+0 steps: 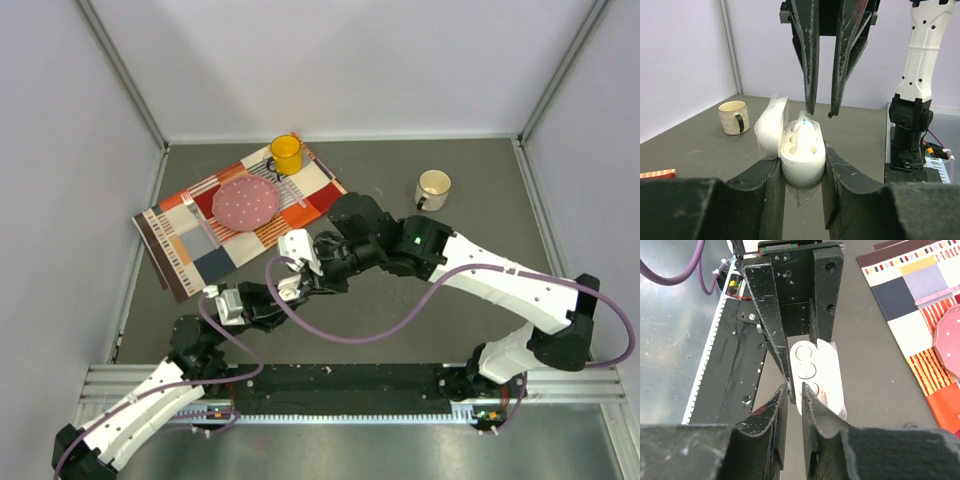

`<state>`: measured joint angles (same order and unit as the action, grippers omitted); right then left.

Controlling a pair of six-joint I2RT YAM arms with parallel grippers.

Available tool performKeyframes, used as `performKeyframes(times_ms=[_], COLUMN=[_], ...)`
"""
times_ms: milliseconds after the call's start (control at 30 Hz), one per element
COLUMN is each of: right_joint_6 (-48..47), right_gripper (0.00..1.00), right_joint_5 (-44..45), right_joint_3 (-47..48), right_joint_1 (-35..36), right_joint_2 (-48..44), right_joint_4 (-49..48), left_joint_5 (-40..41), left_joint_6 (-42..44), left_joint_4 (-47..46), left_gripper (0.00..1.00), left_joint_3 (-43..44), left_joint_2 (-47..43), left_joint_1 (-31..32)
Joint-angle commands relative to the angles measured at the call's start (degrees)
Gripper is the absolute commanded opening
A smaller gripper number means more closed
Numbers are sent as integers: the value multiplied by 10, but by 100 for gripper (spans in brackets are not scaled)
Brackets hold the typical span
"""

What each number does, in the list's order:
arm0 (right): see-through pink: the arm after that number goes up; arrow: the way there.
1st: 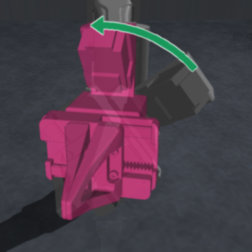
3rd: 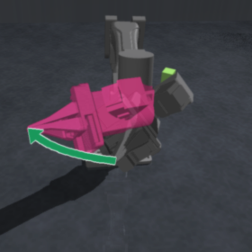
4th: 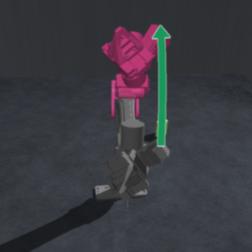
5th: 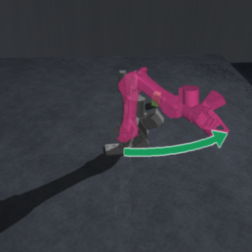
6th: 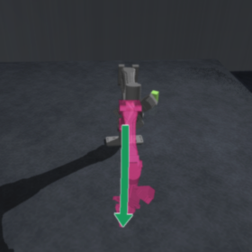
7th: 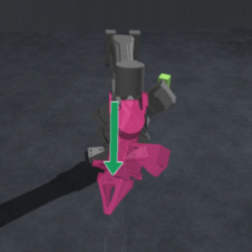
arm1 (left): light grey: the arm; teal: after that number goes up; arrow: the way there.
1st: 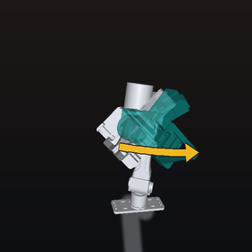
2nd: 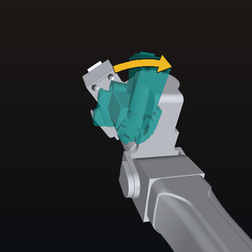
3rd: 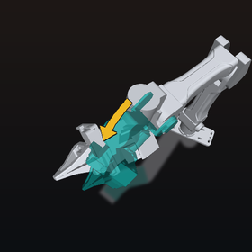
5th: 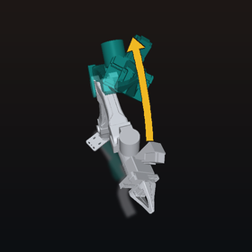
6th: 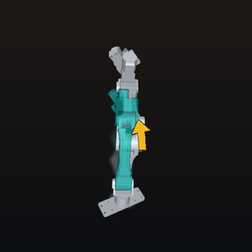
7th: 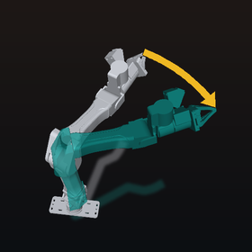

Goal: Insert the wireless bluetooth earbuds into the charging case
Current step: Place the earbud in the charging case.

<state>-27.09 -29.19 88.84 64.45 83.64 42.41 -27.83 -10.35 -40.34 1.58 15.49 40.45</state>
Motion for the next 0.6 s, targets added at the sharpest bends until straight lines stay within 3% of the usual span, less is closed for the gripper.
performKeyframes(times_ms=[0,567], right_joint_6=[20,56], right_gripper=[15,3], right_joint_5=[-7,-35], right_joint_3=[-9,-38], right_joint_1=[3,3], right_joint_2=[-30,-15], right_joint_4=[-45,-117], left_joint_5=[11,10], left_joint_6=[1,-5], left_joint_4=[-36,-38], left_gripper=[0,0], left_joint_3=[-98,-100], left_joint_2=[-9,-11], left_joint_1=[1,1])
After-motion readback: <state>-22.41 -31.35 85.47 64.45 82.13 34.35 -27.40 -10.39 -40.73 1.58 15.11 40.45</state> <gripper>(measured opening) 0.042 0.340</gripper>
